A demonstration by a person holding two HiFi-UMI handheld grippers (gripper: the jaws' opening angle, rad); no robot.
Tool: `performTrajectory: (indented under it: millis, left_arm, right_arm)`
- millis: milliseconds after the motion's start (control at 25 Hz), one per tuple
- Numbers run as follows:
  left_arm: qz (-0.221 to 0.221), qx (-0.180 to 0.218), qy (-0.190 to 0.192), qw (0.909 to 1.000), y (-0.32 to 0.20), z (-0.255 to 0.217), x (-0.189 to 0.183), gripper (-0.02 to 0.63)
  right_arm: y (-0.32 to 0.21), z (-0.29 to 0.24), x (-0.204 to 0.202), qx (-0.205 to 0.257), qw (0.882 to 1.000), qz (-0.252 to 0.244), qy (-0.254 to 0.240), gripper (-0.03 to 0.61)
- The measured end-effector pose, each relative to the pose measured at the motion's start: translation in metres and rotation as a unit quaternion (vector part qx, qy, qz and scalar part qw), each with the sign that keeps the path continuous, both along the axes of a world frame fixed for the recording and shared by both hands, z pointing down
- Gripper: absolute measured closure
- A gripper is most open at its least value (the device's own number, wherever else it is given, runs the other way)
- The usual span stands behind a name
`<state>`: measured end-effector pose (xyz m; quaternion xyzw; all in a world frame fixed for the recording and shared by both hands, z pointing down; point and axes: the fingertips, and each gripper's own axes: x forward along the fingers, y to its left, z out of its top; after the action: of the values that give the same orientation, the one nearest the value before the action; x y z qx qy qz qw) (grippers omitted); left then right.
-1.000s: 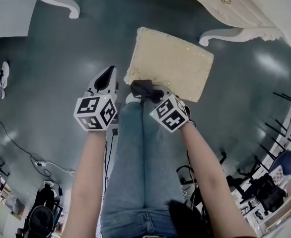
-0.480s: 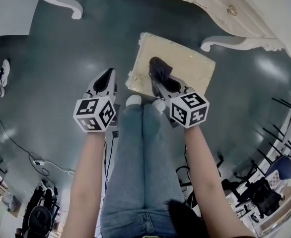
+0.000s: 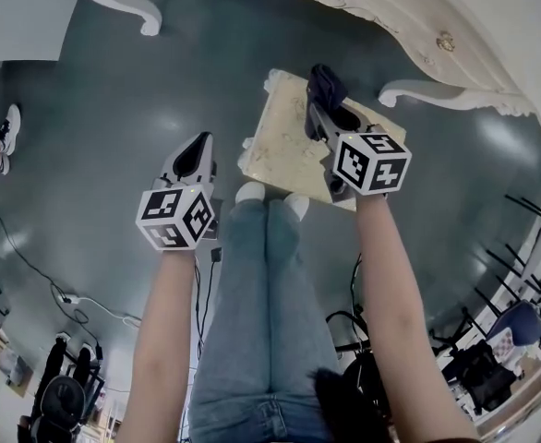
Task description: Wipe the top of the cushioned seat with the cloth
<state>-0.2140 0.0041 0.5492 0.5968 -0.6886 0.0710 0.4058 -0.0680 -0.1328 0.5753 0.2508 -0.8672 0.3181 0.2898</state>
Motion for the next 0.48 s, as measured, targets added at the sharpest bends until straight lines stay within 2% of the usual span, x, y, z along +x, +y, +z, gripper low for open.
performTrajectory:
  millis: [200, 480]
  left_arm:
    - [-0.007, -0.001, 0.0, 1.0, 0.0, 0.003, -0.003, 0.6]
    - [-0.016, -0.006, 0.002, 0.9999, 0.006, 0.006, -0.007, 0.6]
  right_arm:
    - [-0.032, 0.013, -0.021, 0.006, 0.998, -0.046, 0.042, 0.535]
    - [-0.045, 0.033, -0.042, -0.007, 0.989, -0.113, 0.1, 0.535]
